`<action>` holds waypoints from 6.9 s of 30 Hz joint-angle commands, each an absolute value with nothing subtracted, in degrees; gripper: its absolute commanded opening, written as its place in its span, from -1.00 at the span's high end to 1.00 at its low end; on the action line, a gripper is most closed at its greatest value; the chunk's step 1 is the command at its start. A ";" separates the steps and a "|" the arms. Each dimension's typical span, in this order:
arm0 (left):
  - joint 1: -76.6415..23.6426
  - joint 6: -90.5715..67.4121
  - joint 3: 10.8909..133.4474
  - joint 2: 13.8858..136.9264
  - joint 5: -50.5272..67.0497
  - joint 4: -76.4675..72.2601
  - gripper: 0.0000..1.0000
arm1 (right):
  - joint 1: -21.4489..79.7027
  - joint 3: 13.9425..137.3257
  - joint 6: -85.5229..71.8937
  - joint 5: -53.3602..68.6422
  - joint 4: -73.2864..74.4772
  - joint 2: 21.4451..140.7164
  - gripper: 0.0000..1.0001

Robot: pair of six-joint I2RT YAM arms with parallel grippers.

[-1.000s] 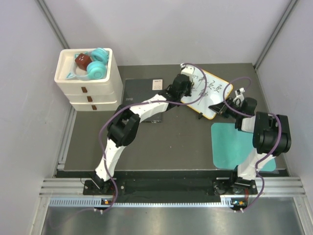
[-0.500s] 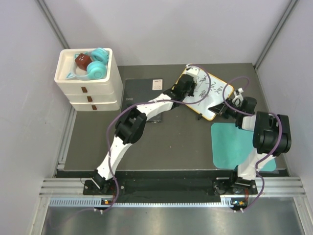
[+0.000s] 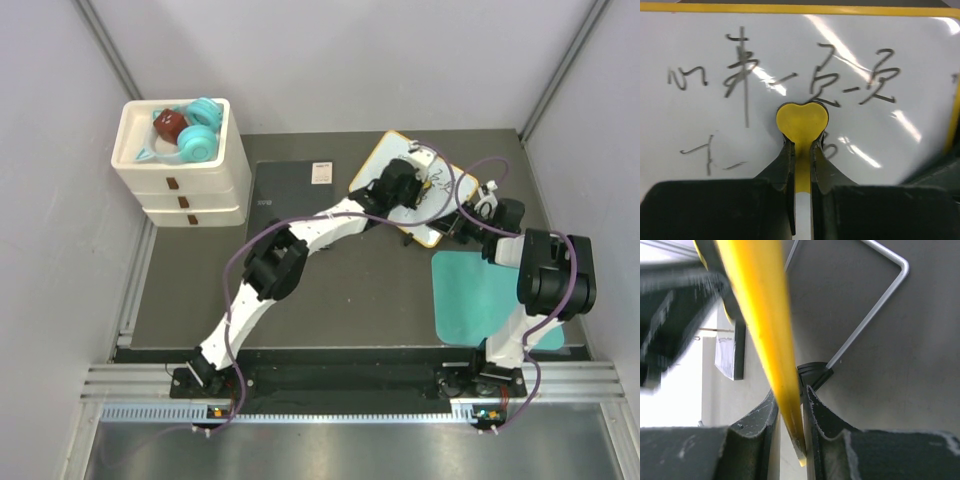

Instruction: Erase the whiteboard

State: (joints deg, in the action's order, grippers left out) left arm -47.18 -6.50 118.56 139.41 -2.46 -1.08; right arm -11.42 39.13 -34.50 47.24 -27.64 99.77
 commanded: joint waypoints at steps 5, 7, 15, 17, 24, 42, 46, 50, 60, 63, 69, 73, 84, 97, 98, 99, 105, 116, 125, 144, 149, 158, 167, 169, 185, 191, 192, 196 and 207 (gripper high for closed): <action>-56.96 1.94 121.99 146.51 -13.52 11.77 1.00 | -12.04 37.27 -32.08 41.13 -16.70 100.37 1.00; -55.12 0.80 121.82 146.95 -13.45 13.18 1.00 | -12.04 37.27 -32.17 41.22 -16.70 100.37 1.00; -44.93 -7.11 112.60 142.66 -7.03 13.19 1.00 | -12.04 37.27 -32.08 41.84 -16.96 100.55 1.00; -43.86 -8.43 109.79 141.51 -8.61 13.18 1.00 | -12.04 37.27 -32.17 41.84 -16.96 100.63 1.00; -43.76 -10.37 106.35 140.80 -6.07 13.01 1.00 | -11.95 37.18 -32.08 42.01 -17.23 100.46 1.00; -56.34 -12.04 107.75 141.33 -5.62 12.12 1.00 | -12.04 37.00 -32.34 41.49 -17.49 100.28 1.00; -55.72 -12.83 108.54 142.56 -9.57 13.44 1.00 | -12.04 36.91 -32.43 41.57 -17.58 100.28 1.00; -52.31 -15.20 109.68 143.96 -11.68 14.15 1.00 | -12.04 36.83 -32.34 41.75 -17.75 100.20 1.00; -44.65 -13.80 114.44 145.29 -17.30 18.37 1.00 | -12.04 36.91 -32.34 41.92 -17.75 100.37 1.00; -44.82 -12.92 111.10 143.79 -16.44 16.53 1.00 | -12.04 36.91 -32.43 41.92 -17.75 100.37 1.00; -52.01 -8.54 104.42 141.94 -18.45 11.61 1.00 | -12.04 36.91 -32.43 42.01 -17.84 100.46 1.00; -56.59 -4.41 104.68 141.86 -20.74 10.90 1.00 | -12.04 36.91 -32.43 42.10 -17.93 100.37 1.00; -56.87 -4.65 107.13 144.31 -21.62 11.07 1.00 | -12.04 36.83 -32.43 42.27 -18.10 100.46 1.00; -39.74 -12.83 118.65 146.34 -6.42 13.45 1.00 | -12.04 37.00 -32.34 42.80 -18.19 100.99 1.00; -39.38 -12.14 119.35 146.51 -7.81 13.97 1.00 | -12.04 37.00 -32.34 42.80 -18.19 100.99 1.00; -39.29 -10.65 121.97 147.47 -9.39 14.76 1.00 | -12.04 37.00 -32.34 42.80 -18.19 100.99 1.00; -38.50 -5.63 133.40 152.39 -14.95 18.11 1.00 | -12.04 37.00 -32.26 43.15 -18.28 101.07 1.00; -39.90 -5.10 135.53 151.70 5.35 11.43 1.00 | -11.95 36.65 -31.73 42.80 -17.23 100.55 1.00; -51.40 13.17 137.29 151.43 9.77 12.30 1.00 | -11.95 36.56 -31.64 43.42 -17.40 100.64 1.00; -52.74 17.23 134.92 148.89 -10.54 8.79 1.00 | -8.53 35.86 -28.21 41.22 -12.31 98.26 1.00; -48.62 12.84 132.19 146.25 -11.78 8.88 1.00 | -8.35 32.71 -27.34 41.05 -11.69 95.37 1.00; -41.75 2.81 130.34 143.26 -9.14 8.18 1.00 | -8.00 29.27 -26.37 40.26 -11.60 91.67 1.00; -40.60 0.44 132.44 143.17 -5.02 6.07 0.97 | -4.75 30.15 -24.61 40.60 -11.25 91.23 1.00; -40.78 0.09 135.87 144.75 -0.90 6.33 0.92 | -4.66 30.06 -24.52 40.69 -11.51 91.14 1.00; -49.30 9.83 136.23 144.31 7.75 8.34 1.00 | -2.72 26.81 -24.08 39.64 -14.94 85.43 1.00; -53.35 17.58 136.06 145.46 1.25 10.72 1.00 | -2.64 26.54 -24.17 39.73 -15.56 85.17 1.00; -53.00 17.58 136.14 145.55 0.71 10.72 1.00 | -2.64 26.54 -24.17 39.90 -15.56 85.25 1.00; -49.32 14.33 136.23 145.72 0.44 10.37 1.00 | -2.64 26.46 -24.08 39.99 -15.99 85.25 1.00; -41.04 10.63 133.77 145.11 -0.35 7.03 1.00 | -2.55 26.19 -24.26 40.25 -16.70 85.34 1.00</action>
